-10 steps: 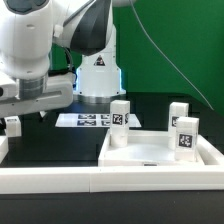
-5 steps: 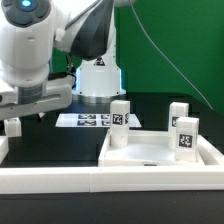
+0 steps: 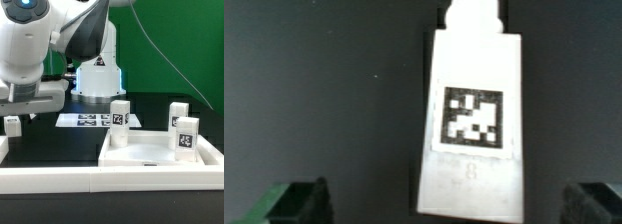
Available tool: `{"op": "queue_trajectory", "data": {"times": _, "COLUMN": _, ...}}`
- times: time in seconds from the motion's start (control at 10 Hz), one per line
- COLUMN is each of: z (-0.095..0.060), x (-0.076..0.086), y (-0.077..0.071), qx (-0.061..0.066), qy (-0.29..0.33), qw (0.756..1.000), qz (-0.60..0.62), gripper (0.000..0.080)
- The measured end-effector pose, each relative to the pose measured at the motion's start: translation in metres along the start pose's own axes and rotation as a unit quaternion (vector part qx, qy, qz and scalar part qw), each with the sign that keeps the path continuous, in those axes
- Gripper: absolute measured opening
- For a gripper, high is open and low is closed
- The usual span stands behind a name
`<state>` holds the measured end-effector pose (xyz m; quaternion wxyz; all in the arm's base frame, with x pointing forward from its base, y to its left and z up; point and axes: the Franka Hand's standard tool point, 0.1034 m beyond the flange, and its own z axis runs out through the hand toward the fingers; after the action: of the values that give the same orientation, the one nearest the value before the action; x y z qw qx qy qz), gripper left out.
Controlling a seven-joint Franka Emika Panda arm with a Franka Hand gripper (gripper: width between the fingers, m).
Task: Assemble square table
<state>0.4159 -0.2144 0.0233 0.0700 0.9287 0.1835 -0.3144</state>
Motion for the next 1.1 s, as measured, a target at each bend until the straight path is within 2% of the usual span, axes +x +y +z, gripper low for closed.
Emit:
{"op": "queue_trajectory", "data": {"times": 0.4, "z": 0.011, "x": -0.004, "y": 0.001, "qx": 0.005, "qy": -0.018, "qw": 1.0, "qz": -0.002, "gripper": 0.0649}}
{"op": "queue_trajectory", "data": {"times": 0.5, "z": 0.016, "x": -0.007, "y": -0.003, "qx": 0.011, "qy": -0.047, "qw": 0.999, "qz": -0.001, "gripper": 0.0649}}
{"op": "queue_trajectory", "data": {"times": 0.7, "z": 0.023, "x": -0.005, "y": -0.005, "qx": 0.012, "qy": -0.106, "qw": 0.994, "qz": -0.006, "gripper": 0.0649}}
{"op": "queue_trajectory", "data": {"times": 0.8, "z": 0.024, "x": -0.005, "y": -0.01, "qx": 0.019, "qy": -0.138, "qw": 0.99, "qz": -0.003, "gripper": 0.0649}}
{"op": "queue_trajectory", "data": {"times": 1.1, "z": 0.032, "x": -0.002, "y": -0.012, "qx": 0.024, "qy": -0.216, "qw": 0.976, "qz": -0.012, "gripper": 0.0649}}
